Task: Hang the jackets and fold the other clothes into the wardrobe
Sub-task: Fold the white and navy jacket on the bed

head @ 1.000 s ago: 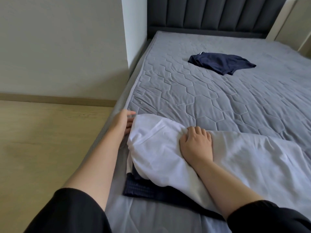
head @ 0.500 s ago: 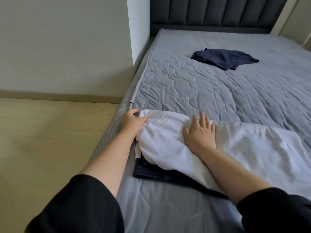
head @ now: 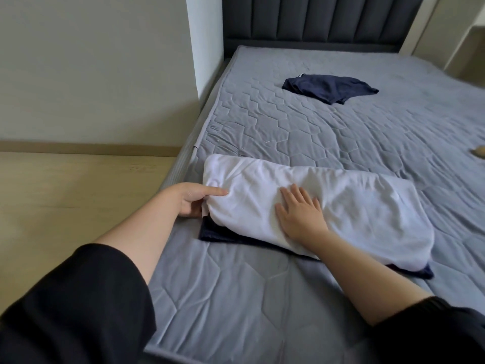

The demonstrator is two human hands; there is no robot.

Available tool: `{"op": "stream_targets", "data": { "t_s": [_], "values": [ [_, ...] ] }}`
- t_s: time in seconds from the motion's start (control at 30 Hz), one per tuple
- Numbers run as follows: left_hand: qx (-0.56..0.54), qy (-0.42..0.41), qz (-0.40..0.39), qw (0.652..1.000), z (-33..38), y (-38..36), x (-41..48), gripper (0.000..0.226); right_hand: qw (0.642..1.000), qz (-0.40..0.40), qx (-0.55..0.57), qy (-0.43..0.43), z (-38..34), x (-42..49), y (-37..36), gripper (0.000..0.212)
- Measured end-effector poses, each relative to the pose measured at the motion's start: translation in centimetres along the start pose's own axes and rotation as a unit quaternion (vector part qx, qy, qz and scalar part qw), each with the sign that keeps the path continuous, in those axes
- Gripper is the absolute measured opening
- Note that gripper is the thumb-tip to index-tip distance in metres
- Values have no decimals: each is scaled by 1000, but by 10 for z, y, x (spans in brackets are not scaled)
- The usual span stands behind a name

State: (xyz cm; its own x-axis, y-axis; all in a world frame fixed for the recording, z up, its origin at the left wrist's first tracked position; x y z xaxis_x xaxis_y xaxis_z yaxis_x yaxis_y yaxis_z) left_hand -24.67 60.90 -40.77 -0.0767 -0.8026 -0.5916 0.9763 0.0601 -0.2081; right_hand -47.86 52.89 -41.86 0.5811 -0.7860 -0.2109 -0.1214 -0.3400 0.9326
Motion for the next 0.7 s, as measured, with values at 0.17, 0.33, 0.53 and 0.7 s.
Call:
{"op": "stream_targets", "data": {
  "t_s": [0.17,0.33,0.53,0.7],
  "values": [
    [20,-43,72,996,12,-10,-13,8,974,46,223,-8,4,-13,18,56],
    [56,-112,145,982,48,-3,-39,9,901,63,429,1,-2,-11,28,54],
    [58,-117,173,976,40,17,-63,13,746,30,665,-7,-39,17,15,55],
    [87,-131,168,973,45,0,-64,25,758,38,650,36,-43,28,-10,22]
  ]
}}
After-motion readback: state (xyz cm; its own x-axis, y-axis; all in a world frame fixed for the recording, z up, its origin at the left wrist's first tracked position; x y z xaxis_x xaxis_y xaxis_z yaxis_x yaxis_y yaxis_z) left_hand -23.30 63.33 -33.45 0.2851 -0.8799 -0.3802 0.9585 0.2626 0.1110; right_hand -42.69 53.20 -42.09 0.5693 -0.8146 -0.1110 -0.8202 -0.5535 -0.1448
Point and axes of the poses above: each hand's wrist, its own x-axis towards the middle knuckle, its own y-axis out of the back of the hand, z = x × y, the point moved 3 cm from there along x, towards the middle knuckle, and after that the axes turned 12 degrees about -z, right-handed, at the moved point
